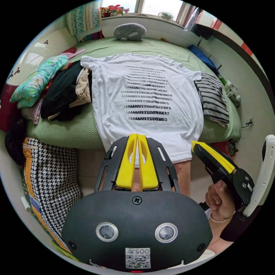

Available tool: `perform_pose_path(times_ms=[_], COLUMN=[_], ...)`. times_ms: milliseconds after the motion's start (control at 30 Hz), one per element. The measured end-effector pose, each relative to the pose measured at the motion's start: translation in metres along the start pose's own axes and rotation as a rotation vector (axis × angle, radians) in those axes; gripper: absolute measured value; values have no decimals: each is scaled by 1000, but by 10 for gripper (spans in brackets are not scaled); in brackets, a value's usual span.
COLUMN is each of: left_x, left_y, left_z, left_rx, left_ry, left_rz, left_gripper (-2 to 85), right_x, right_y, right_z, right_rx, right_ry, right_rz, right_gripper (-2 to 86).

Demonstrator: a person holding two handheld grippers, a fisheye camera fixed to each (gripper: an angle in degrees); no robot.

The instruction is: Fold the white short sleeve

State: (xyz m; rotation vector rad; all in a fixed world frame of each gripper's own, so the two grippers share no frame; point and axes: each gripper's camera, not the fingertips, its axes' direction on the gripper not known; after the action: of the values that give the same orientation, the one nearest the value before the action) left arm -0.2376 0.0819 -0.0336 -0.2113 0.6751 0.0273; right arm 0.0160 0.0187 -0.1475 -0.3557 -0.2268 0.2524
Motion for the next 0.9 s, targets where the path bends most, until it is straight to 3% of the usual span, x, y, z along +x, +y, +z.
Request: perform_pose_path(times_ms=[567,900], left_x=[22,26], left_y=[-14,-8], left_z=[43,53], left_rx=[-85,-13], left_ry=[-69,-34], left_rz=[-3,-3], left_gripper=[-4,-2], right_x=[-40,-51], right_y=[-26,-17], right_z=[49,59], right_rx=[-45,-9], right_ry=[69,66], right_rz=[-62,-77], right_gripper=[-12,-13])
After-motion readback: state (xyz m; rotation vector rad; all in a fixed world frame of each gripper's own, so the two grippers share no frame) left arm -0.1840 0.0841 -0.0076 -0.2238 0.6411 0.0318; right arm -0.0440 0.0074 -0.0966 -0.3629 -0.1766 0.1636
